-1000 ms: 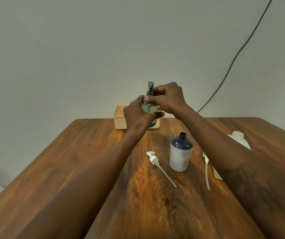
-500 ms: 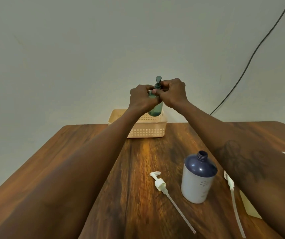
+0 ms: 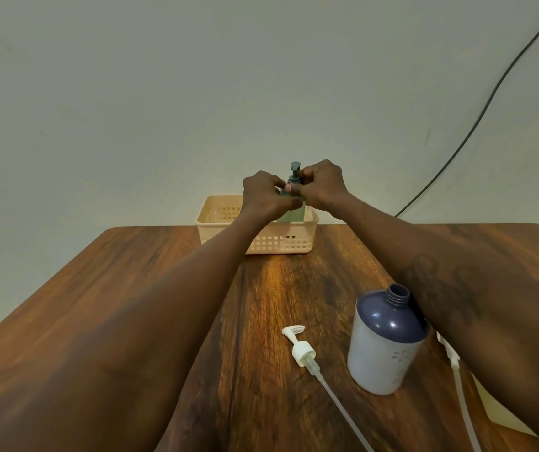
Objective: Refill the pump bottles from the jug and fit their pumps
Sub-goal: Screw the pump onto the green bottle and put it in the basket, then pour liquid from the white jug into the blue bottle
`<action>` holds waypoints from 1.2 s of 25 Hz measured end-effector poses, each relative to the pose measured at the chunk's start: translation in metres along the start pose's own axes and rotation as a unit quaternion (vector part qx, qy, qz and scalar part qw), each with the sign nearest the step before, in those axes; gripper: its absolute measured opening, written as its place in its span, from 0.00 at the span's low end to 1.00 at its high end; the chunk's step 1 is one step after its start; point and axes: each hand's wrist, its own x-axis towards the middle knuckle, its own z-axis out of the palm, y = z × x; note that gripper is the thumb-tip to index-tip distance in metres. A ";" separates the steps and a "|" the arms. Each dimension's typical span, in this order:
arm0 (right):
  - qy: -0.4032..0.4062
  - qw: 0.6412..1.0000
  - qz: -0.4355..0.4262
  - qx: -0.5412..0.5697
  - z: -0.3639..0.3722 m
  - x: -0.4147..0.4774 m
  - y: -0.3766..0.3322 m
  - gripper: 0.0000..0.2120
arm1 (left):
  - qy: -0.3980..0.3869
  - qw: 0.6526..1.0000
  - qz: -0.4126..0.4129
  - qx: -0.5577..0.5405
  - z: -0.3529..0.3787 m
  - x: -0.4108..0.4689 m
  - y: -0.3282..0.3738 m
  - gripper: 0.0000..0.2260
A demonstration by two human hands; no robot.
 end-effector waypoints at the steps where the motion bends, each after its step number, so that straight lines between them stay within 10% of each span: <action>1: -0.011 1.000 0.008 -0.005 0.000 -0.001 0.003 0.11 | -0.011 1.000 -0.003 0.003 0.002 0.000 -0.002 0.23; 17: -0.088 0.993 0.054 -0.066 -0.032 -0.024 0.007 0.21 | -0.028 0.996 0.000 0.081 0.001 -0.022 0.002 0.29; 30: -0.008 0.998 0.028 0.060 -0.133 -0.170 -0.038 0.22 | -0.101 0.987 0.004 -0.128 -0.052 -0.201 0.077 0.21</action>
